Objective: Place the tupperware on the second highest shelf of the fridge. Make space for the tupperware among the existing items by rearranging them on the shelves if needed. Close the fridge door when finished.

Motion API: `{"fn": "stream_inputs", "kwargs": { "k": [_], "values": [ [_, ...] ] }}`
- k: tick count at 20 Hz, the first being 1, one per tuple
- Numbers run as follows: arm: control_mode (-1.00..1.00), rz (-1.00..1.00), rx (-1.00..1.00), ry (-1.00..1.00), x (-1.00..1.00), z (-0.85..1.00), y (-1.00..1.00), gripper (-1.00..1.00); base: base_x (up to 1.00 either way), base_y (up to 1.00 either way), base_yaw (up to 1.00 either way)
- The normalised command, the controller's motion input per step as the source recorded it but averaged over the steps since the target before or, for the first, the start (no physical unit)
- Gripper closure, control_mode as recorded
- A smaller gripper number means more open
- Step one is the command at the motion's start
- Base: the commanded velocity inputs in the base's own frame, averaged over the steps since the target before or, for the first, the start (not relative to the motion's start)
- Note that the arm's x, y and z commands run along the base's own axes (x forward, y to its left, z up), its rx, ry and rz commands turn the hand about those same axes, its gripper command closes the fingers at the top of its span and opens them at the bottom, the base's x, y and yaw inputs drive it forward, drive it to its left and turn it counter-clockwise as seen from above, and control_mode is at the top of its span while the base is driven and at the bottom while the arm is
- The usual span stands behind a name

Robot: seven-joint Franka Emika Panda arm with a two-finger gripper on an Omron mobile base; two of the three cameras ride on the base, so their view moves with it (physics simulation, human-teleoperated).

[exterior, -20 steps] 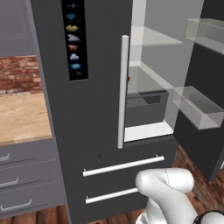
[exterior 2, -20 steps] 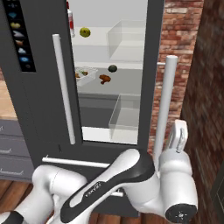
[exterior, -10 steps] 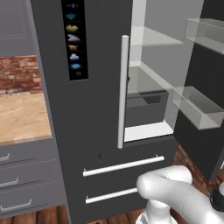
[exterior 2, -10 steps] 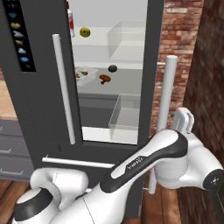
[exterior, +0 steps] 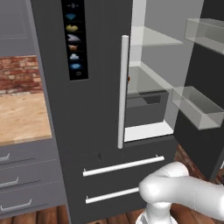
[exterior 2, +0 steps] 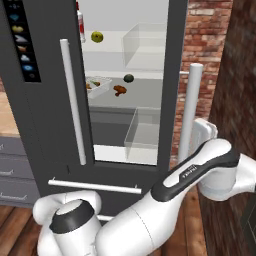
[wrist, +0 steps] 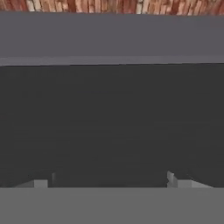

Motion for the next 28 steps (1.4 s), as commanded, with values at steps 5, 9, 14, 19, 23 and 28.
{"fn": "stream_inputs", "kwargs": {
  "k": [5,9,14,19,23,28],
  "values": [
    [-1.0,0.24,-0.34,-0.21,0.0,-0.09,1.0,-1.0,0.0,0.0,0.0],
    [-1.0,0.16,-0.34,-0.2,0.1,0.0,1.0,-1.0,0.0,0.0,0.0],
    [-1.0,0.16,-0.31,-0.19,0.15,0.0,1.0,-1.0,0.0,0.0,0.0],
    [-1.0,0.11,-0.23,-0.2,0.34,0.0,1.0,-1.0,0.0,0.0,0.0],
    [-1.0,0.04,-0.15,-0.16,0.49,0.0,1.0,-1.0,0.0,0.0,0.0],
    [-1.0,-0.01,-0.08,-0.09,0.69,0.0,1.0,-1.0,0.0,0.0,0.0]
  ]
}}
